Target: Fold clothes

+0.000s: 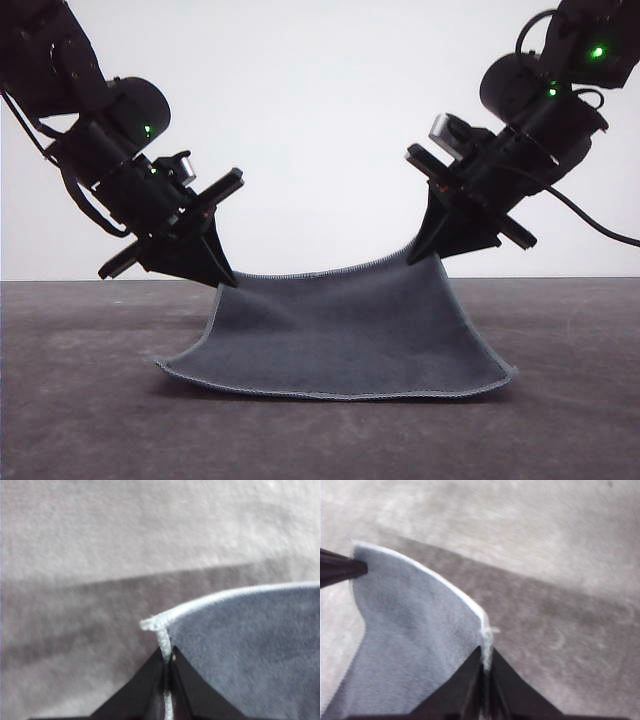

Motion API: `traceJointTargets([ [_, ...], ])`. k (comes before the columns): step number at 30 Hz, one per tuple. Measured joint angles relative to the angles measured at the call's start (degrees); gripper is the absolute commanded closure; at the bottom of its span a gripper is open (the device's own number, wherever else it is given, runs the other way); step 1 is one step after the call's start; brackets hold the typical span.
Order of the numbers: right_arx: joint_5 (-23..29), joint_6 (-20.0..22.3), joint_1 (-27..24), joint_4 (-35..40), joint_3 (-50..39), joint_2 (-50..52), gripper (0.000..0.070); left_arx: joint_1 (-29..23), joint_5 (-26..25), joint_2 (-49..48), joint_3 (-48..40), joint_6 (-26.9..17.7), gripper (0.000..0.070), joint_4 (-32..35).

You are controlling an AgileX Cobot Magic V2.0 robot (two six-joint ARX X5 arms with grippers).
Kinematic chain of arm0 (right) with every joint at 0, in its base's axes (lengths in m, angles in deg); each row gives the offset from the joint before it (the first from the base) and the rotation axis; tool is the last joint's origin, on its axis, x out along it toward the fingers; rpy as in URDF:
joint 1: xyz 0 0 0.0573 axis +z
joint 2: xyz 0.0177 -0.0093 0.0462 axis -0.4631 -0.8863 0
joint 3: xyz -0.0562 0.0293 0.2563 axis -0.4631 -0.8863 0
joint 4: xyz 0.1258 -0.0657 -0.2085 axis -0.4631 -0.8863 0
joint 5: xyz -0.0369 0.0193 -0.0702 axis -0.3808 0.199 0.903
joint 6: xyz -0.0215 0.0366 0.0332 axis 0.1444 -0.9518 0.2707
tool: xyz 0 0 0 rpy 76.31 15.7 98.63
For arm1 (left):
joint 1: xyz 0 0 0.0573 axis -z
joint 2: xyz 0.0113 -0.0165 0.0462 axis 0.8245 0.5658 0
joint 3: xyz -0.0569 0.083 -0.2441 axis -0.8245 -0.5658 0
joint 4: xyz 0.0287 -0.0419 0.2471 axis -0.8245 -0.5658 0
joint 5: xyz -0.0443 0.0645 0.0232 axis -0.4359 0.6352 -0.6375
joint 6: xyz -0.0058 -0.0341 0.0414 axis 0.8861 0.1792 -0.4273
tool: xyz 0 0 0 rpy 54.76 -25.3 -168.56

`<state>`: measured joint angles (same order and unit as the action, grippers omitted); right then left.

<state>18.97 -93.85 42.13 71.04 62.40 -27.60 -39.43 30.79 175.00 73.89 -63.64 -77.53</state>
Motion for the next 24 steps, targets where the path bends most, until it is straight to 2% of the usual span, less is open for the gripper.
traceJointTargets([
  [9, 1.3, 0.2, 2.4, 2.0, -3.2, 3.6, 0.0697, 1.6, 1.4, -3.6, -2.6, -2.1, 0.0692, -1.0],
  [18, 2.0, 0.2, 3.0, 7.1, -14.8, 12.4, 0.0697, 2.1, 1.8, -13.0, -14.4, -2.3, 0.0692, 3.9],
  [24, 2.0, 0.1, 4.4, 9.0, -24.1, 19.2, 0.0697, 4.9, 3.2, -19.0, -20.5, -2.3, 0.0692, 4.5],
])
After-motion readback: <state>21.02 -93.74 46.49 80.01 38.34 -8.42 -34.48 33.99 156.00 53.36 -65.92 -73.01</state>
